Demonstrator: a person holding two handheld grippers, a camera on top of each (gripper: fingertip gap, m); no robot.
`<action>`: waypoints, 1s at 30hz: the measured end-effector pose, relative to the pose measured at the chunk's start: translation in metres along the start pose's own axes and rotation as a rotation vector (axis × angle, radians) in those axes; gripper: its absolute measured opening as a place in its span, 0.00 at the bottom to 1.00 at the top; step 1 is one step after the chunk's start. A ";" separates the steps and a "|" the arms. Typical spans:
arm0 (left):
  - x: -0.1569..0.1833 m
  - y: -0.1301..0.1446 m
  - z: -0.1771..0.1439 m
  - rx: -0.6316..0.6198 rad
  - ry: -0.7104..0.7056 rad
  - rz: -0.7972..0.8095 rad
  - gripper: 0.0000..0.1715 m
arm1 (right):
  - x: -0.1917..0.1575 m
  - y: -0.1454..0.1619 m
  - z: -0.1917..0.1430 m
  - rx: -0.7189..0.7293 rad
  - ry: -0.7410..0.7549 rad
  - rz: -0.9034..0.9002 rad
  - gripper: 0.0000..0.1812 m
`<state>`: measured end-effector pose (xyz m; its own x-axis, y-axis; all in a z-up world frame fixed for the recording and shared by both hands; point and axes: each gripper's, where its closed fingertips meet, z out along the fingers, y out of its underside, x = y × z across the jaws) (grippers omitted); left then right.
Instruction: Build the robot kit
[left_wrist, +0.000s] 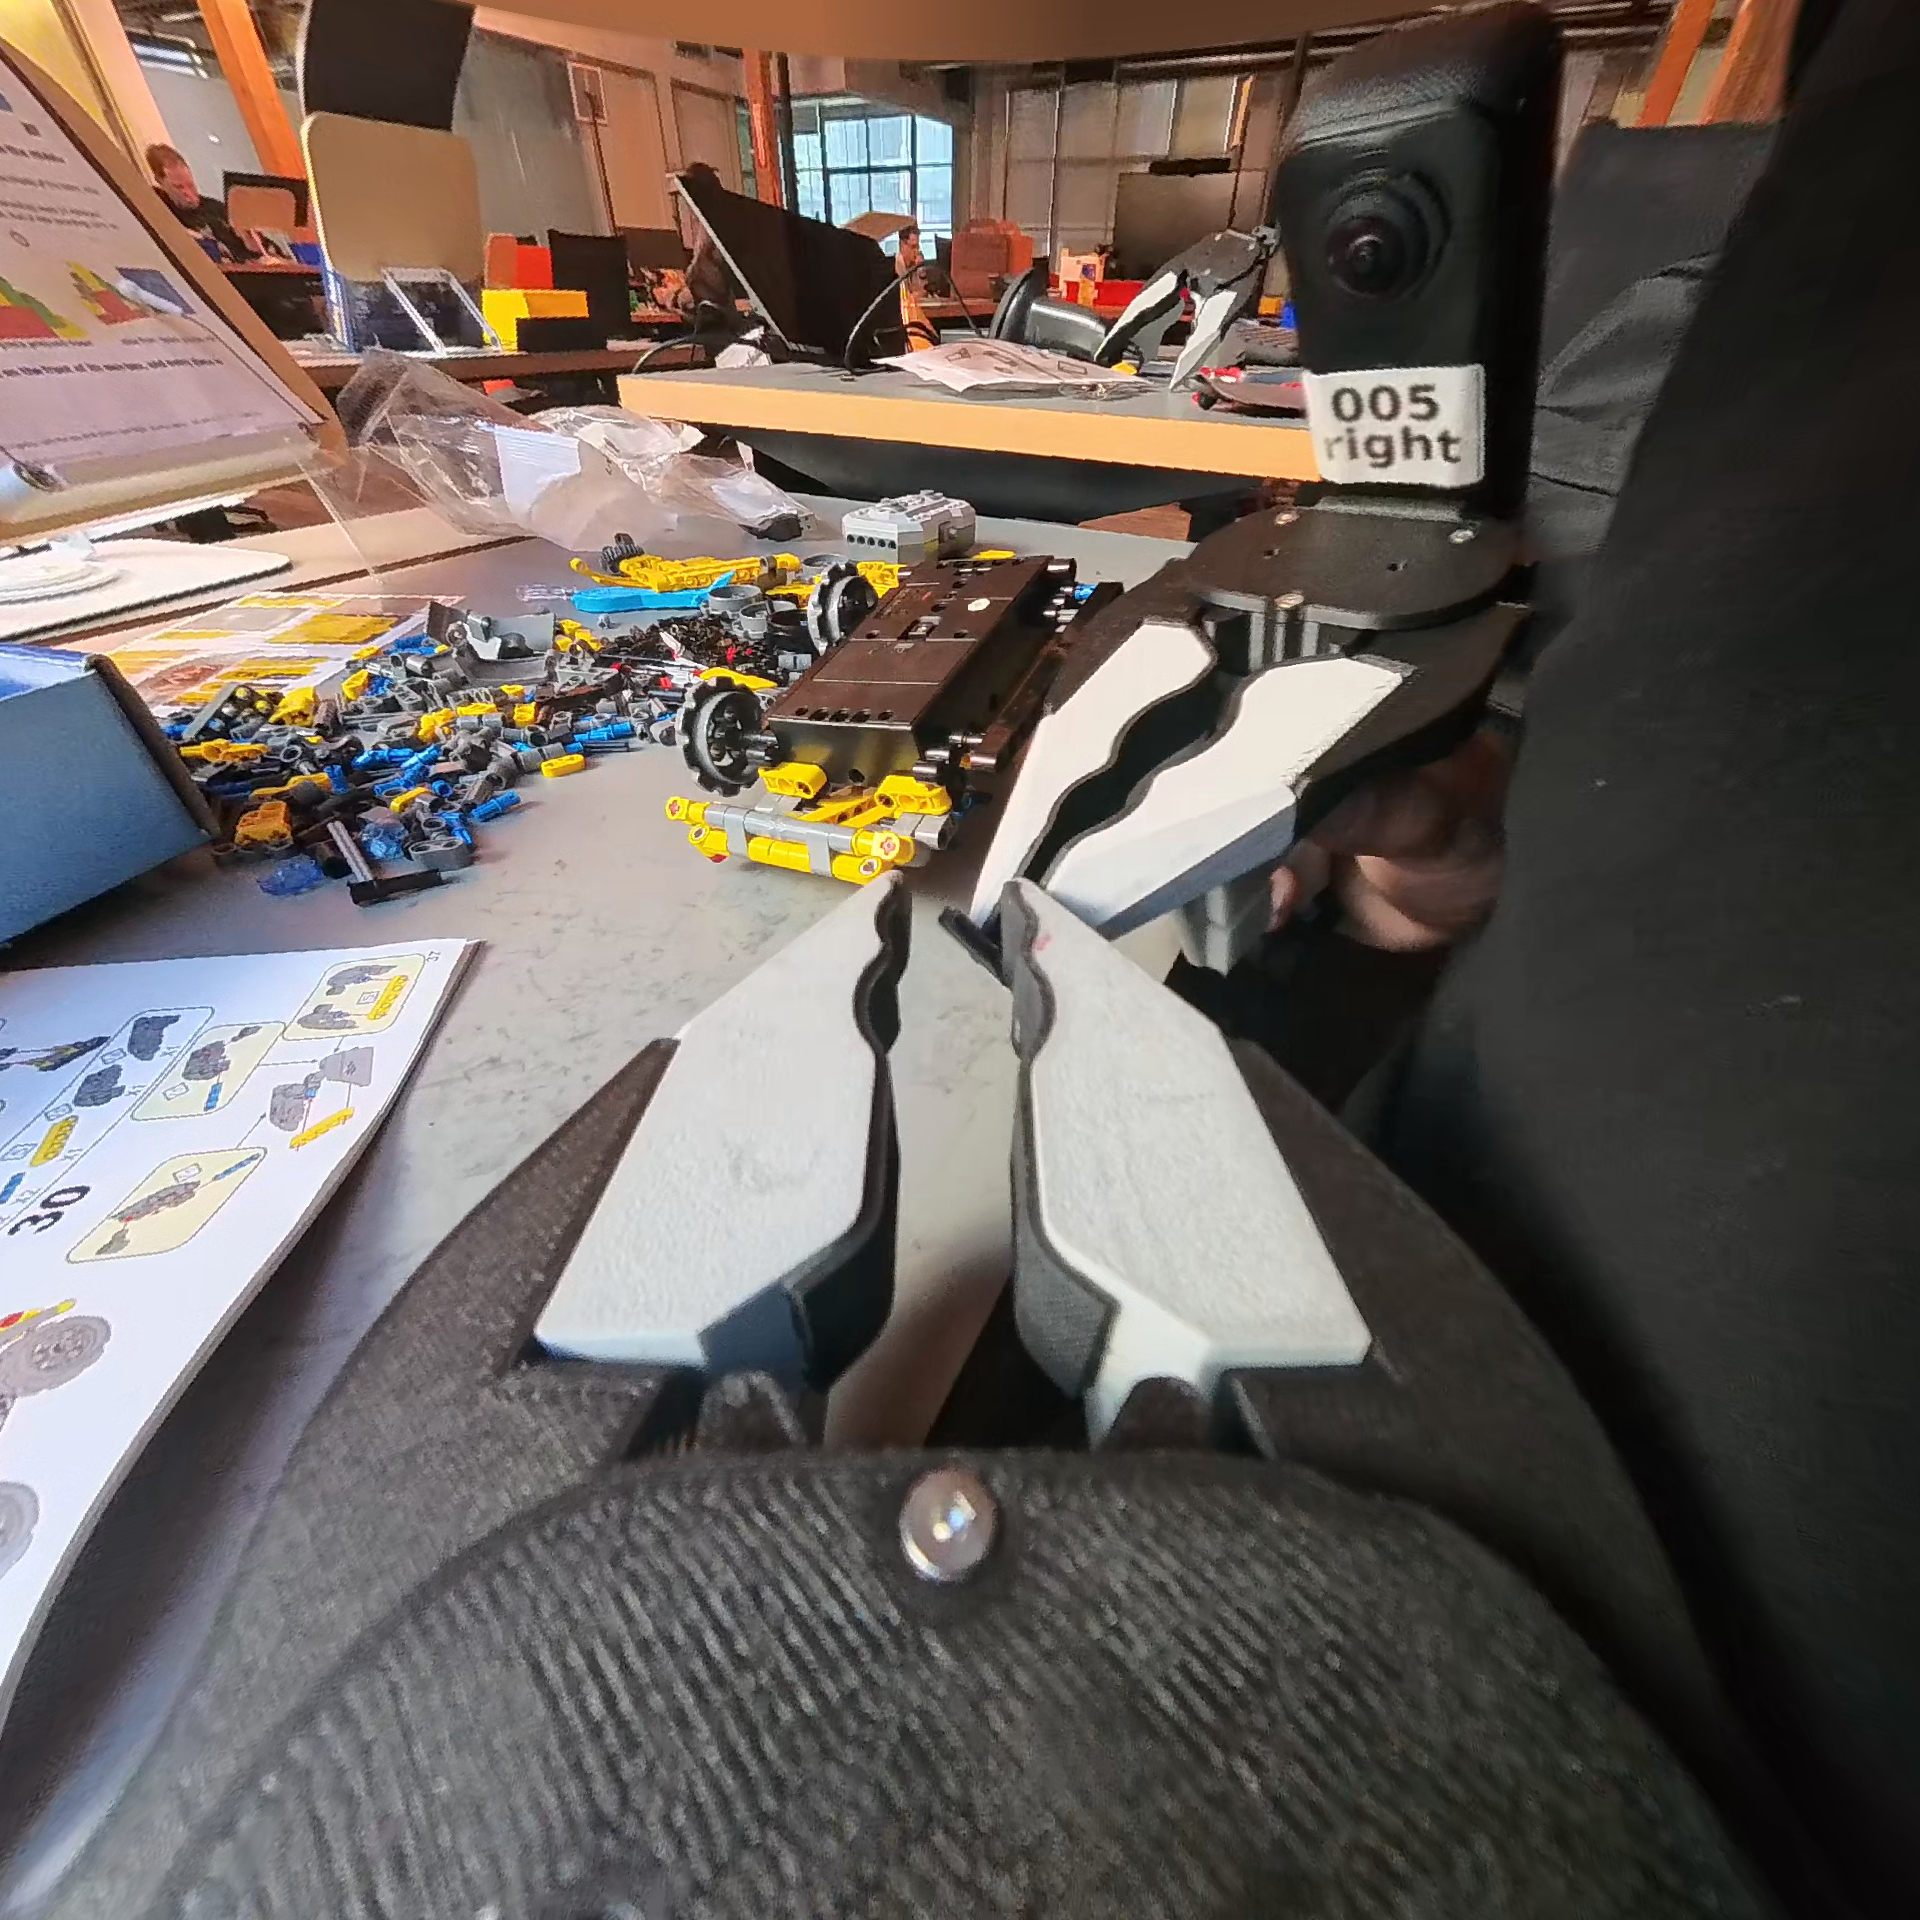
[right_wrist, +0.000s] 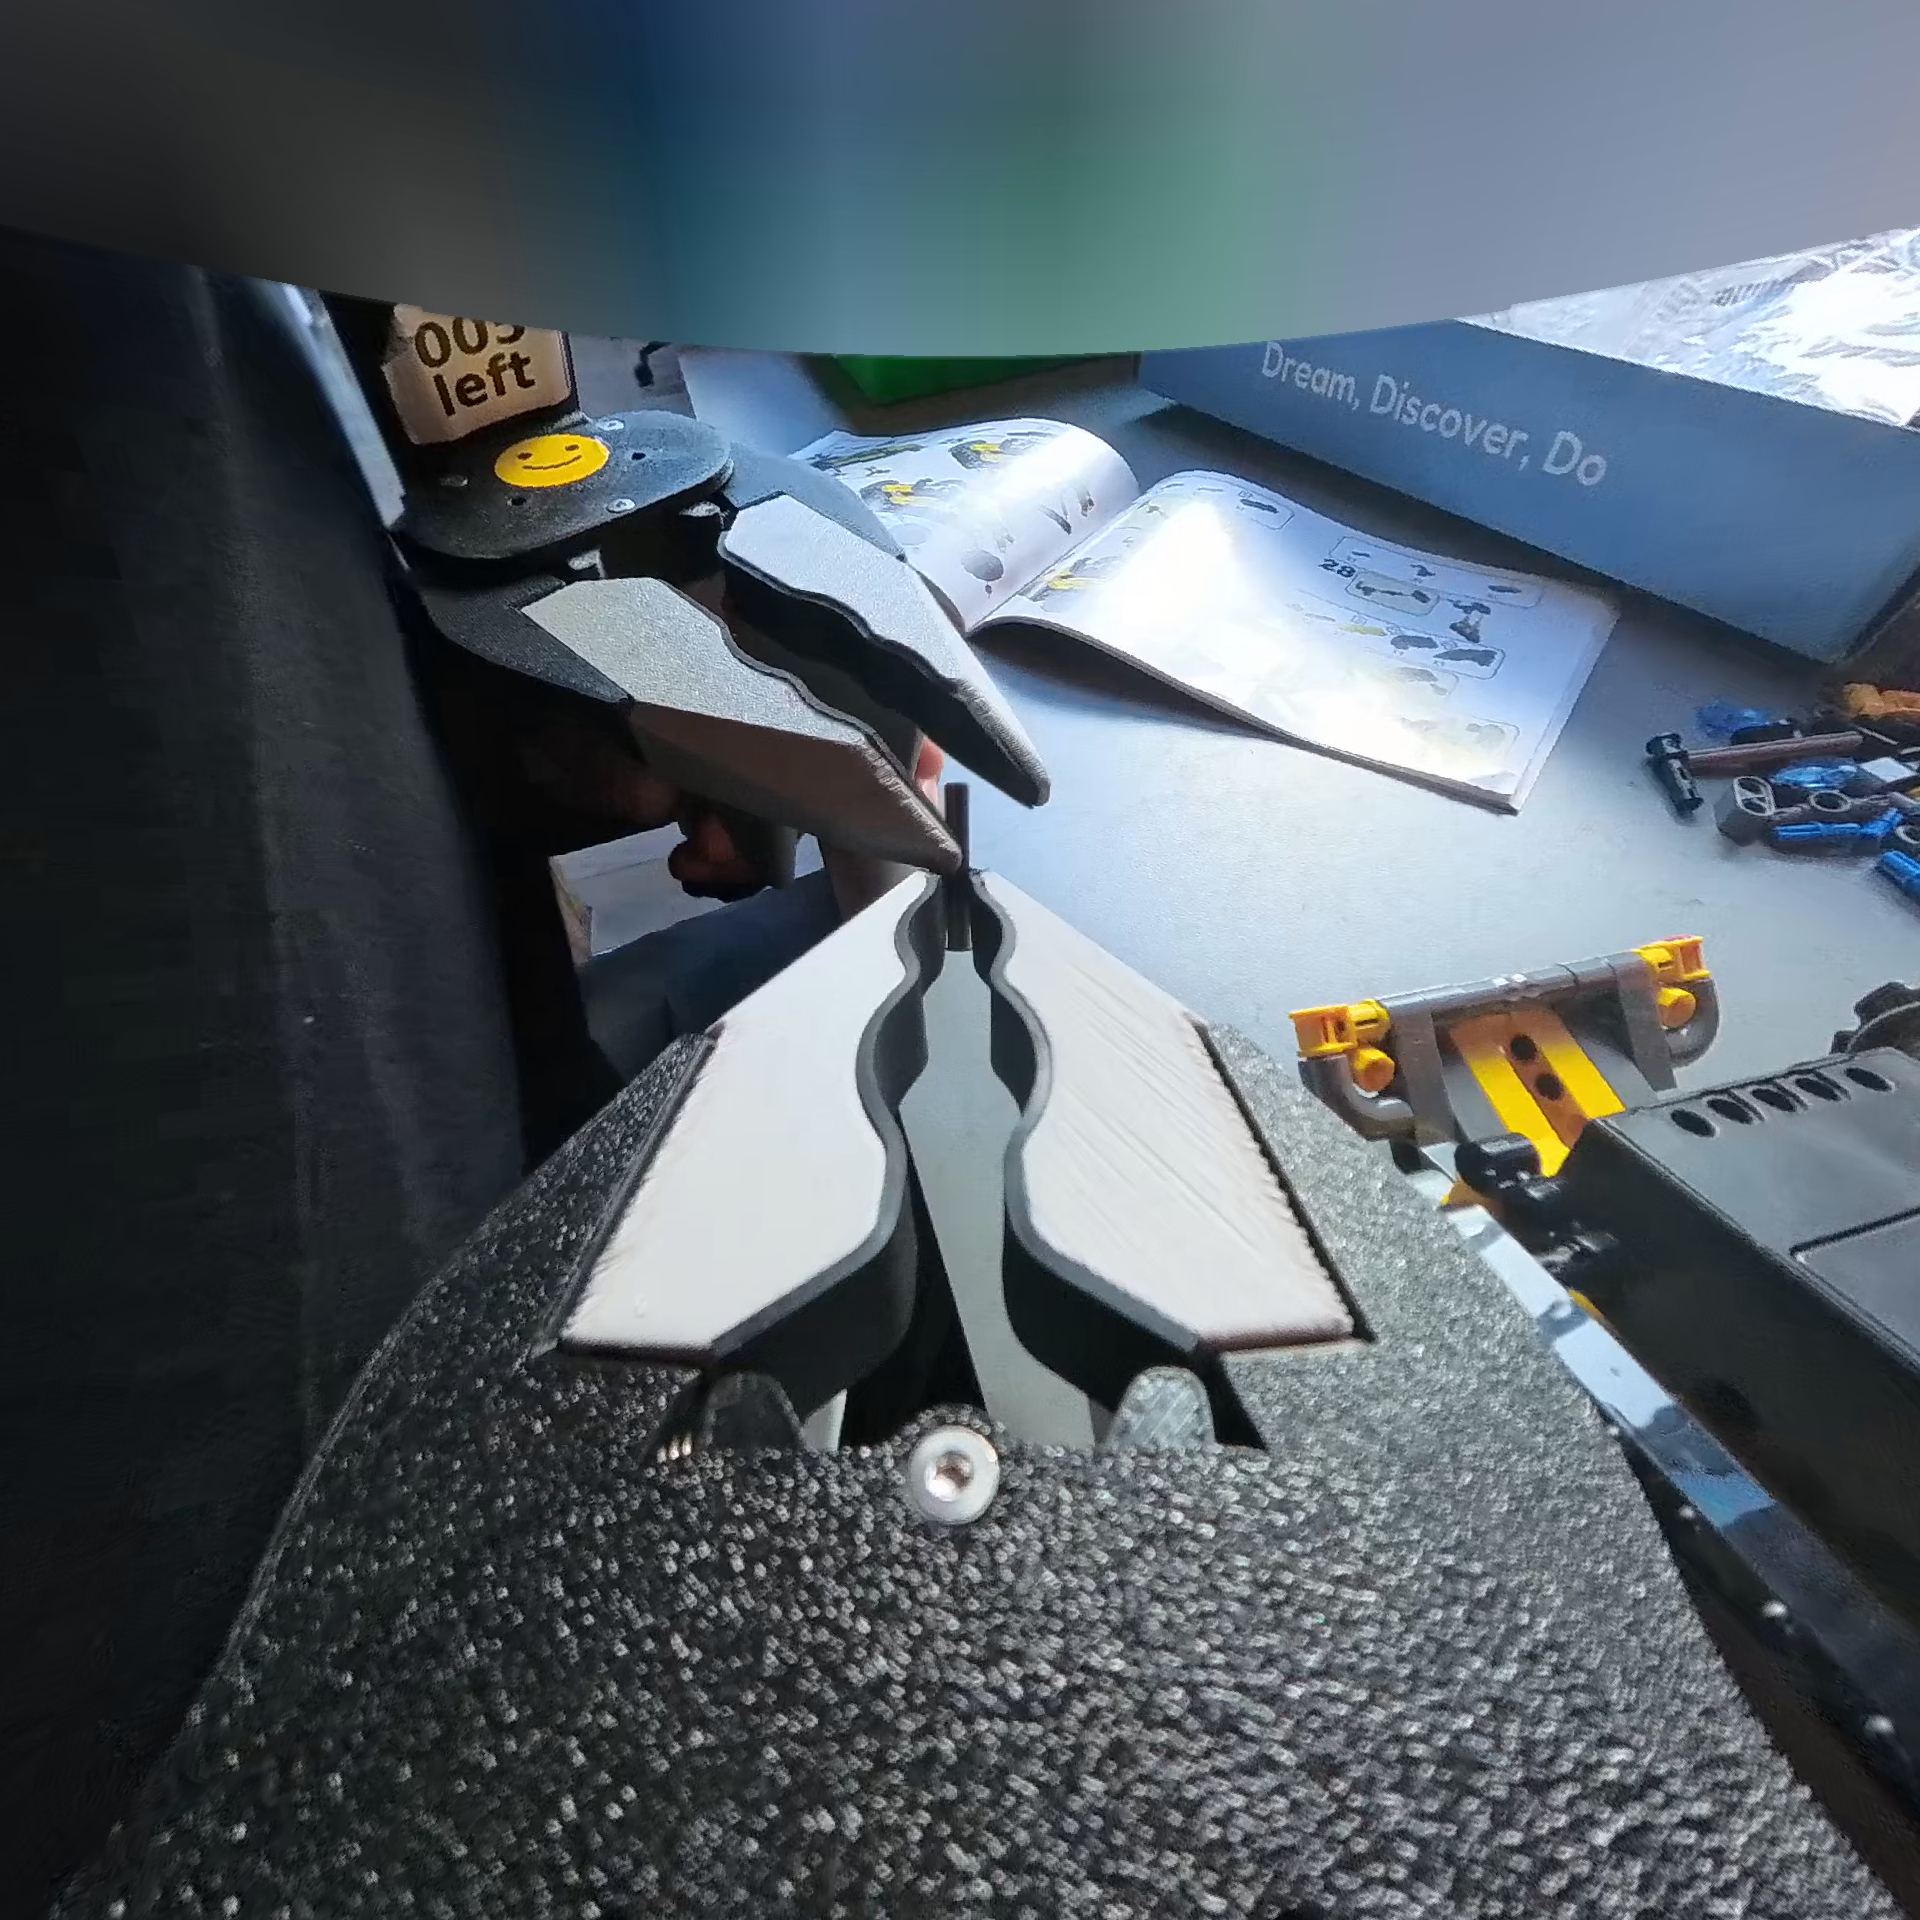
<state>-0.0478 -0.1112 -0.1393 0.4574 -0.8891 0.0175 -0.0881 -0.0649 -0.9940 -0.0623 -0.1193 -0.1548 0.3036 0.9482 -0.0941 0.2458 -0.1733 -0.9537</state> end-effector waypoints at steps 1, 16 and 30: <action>0.000 0.000 0.000 -0.001 0.001 -0.003 0.09 | 0.000 -0.001 0.000 0.004 0.004 -0.003 0.02; 0.008 -0.006 0.001 0.028 0.057 -0.031 0.16 | 0.005 -0.023 -0.019 0.187 0.108 -0.034 0.02; 0.091 -0.039 0.031 0.099 0.291 -0.064 0.12 | -0.035 -0.057 -0.084 0.462 0.065 0.134 0.02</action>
<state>0.0247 -0.1751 -0.1022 0.1854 -0.9779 0.0962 0.0262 -0.0929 -0.9953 -0.0098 -0.1652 -0.0728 0.3647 0.9045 -0.2210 -0.2293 -0.1428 -0.9628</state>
